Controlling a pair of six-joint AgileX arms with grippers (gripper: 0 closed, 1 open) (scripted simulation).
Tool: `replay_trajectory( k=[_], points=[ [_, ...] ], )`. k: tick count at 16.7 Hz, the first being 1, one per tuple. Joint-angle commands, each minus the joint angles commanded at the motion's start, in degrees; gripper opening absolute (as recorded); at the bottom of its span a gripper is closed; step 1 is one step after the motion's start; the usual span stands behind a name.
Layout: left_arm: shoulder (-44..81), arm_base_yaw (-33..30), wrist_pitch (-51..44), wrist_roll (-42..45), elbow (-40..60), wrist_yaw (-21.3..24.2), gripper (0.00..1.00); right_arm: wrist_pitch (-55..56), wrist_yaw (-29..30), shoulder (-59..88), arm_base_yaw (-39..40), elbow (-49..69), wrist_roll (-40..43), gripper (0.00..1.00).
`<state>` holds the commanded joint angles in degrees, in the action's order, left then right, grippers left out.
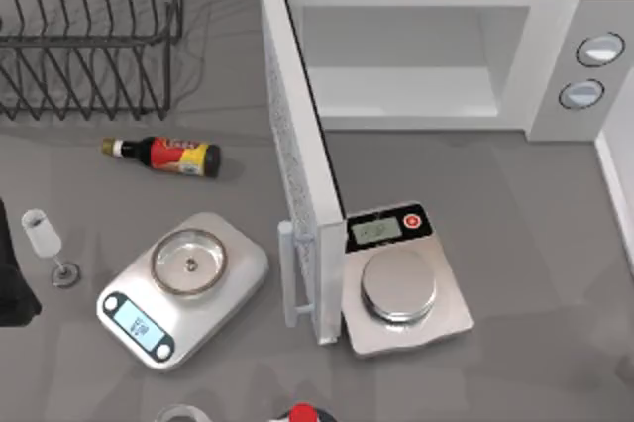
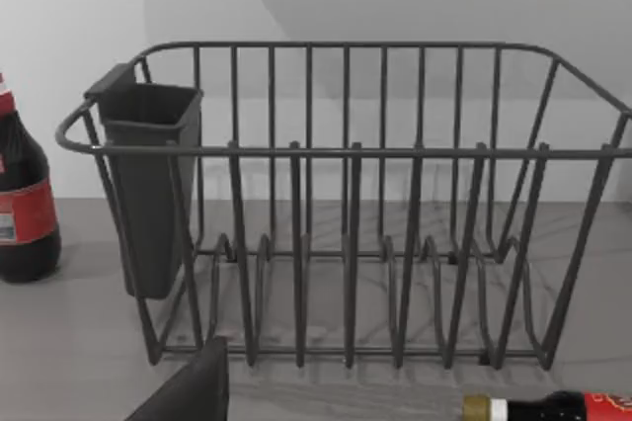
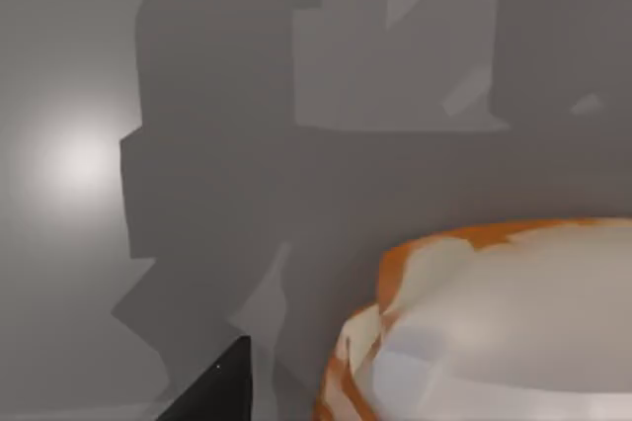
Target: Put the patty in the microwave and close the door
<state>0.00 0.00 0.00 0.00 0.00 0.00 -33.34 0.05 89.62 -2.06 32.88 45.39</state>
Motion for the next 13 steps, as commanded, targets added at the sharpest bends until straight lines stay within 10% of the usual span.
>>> replay_trajectory(
  k=[4,13],
  points=[
    [0.00,0.00,0.00,0.00,0.00,0.00,1.00,0.00,0.00,0.00,0.00,0.00,0.00,0.02],
    [0.00,0.00,0.00,0.00,0.00,0.00,1.00,-5.81,-0.89,-4.12,-0.06,2.61,-0.58,0.00]
  ],
)
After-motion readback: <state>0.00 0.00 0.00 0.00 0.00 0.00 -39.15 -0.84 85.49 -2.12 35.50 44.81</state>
